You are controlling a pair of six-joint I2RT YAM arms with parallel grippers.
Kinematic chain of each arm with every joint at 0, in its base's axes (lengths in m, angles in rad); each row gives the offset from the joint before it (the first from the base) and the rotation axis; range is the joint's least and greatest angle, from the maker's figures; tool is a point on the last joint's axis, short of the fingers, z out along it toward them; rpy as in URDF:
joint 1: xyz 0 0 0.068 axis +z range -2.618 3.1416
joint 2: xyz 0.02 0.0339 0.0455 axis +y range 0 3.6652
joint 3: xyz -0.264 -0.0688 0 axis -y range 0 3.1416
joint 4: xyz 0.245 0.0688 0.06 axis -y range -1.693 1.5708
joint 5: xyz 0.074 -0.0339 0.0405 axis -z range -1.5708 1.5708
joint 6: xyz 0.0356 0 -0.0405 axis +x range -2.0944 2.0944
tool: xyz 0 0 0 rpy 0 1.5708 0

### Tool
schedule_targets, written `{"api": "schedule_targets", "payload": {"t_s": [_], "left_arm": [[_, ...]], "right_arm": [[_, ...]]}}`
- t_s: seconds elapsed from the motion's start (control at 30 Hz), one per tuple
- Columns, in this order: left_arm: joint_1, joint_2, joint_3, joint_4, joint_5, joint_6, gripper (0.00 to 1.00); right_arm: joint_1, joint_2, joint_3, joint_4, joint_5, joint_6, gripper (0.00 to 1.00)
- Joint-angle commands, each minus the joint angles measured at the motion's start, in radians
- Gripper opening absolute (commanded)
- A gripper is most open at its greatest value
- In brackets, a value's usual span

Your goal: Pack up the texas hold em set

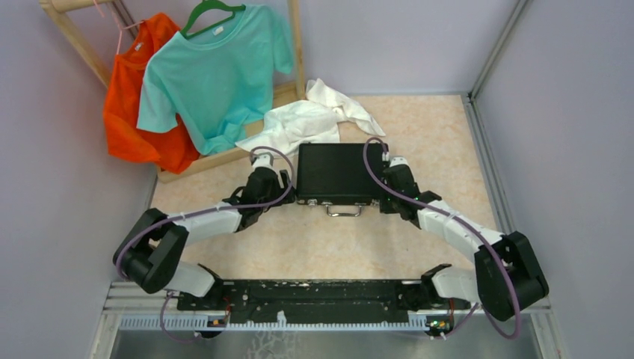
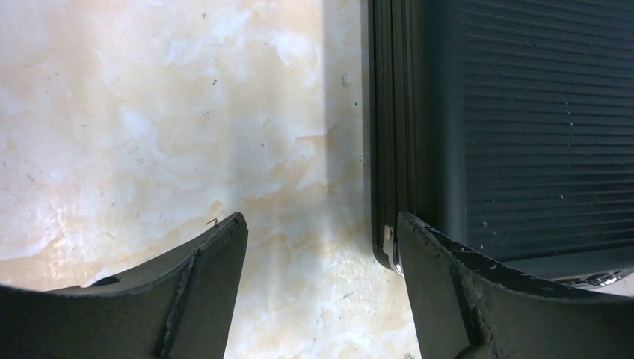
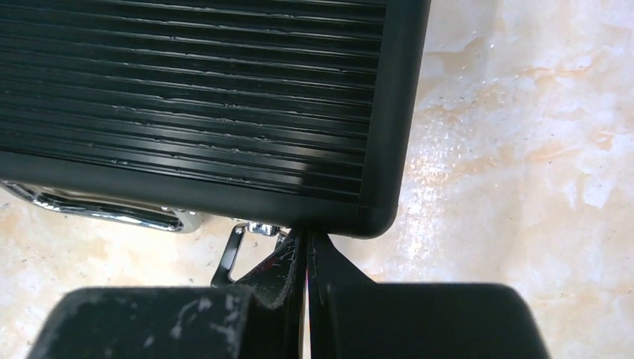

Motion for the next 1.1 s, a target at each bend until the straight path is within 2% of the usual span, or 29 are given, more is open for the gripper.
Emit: {"api": "schedule_targets", "payload": {"t_s": [0.0, 0.1, 0.2, 0.33, 0.43, 0.53, 0.7, 0.9, 1.07], "left_arm": [[-0.056, -0.082, -0.002, -0.096, 0.070, -0.004, 0.81], [-0.026, -0.147, -0.010, -0.158, 0.048, 0.008, 0.80], [-0.018, -0.215, -0.014, -0.191, 0.025, 0.014, 0.73], [-0.023, -0.258, 0.018, -0.143, 0.095, 0.037, 0.66], [-0.047, -0.180, 0.114, -0.103, 0.158, 0.072, 0.67], [-0.096, -0.058, 0.256, -0.073, 0.271, 0.133, 0.73], [-0.124, 0.136, 0.389, 0.017, 0.404, 0.130, 0.77], [-0.093, 0.335, 0.388, 0.009, 0.401, 0.101, 0.77], [-0.066, 0.389, 0.322, 0.046, 0.443, 0.059, 0.77]], "right_arm": [[0.023, -0.113, 0.085, 0.112, -0.152, 0.013, 0.00], [0.023, -0.202, 0.064, 0.066, -0.168, 0.026, 0.00], [0.024, -0.290, 0.053, 0.016, -0.178, 0.042, 0.00], [0.024, -0.345, 0.075, -0.025, -0.191, 0.049, 0.00], [0.024, -0.331, 0.078, -0.021, -0.180, 0.046, 0.00], [0.023, -0.299, 0.074, -0.021, -0.133, 0.032, 0.00], [0.023, -0.290, 0.036, 0.011, -0.137, 0.021, 0.00], [0.023, -0.278, -0.029, 0.064, -0.164, 0.036, 0.00], [0.023, -0.268, -0.049, 0.073, -0.163, 0.043, 0.00]]}}
